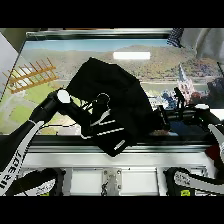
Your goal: Fold the clothes and pants, and hang the long-sleeved shirts on hangers.
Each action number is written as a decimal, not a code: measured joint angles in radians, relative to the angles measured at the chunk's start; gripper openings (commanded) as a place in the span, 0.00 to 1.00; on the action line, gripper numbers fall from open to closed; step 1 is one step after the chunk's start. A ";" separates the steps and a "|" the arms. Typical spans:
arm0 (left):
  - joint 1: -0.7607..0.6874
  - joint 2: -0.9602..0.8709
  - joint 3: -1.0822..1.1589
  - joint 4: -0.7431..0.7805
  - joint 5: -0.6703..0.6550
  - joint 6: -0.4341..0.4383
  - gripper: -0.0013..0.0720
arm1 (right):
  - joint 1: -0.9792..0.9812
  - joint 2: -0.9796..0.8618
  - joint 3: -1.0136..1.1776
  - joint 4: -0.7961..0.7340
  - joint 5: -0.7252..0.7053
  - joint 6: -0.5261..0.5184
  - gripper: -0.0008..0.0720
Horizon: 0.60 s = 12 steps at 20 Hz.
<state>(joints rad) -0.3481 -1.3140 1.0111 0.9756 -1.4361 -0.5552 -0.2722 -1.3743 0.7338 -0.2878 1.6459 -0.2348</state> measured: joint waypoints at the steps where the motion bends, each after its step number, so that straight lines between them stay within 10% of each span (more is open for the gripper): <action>1: 0.001 0.010 0.000 0.000 -0.001 -0.016 0.72 | 0.000 0.000 0.000 0.002 0.000 0.000 0.02; 12: 0.102 0.045 0.000 0.000 -0.036 -0.218 0.71 | 0.000 0.000 0.000 0.076 0.000 0.000 0.02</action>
<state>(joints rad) -0.2462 -1.2686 1.0111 0.9756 -1.4719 -0.7734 -0.2726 -1.3743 0.7338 -0.2119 1.6455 -0.2348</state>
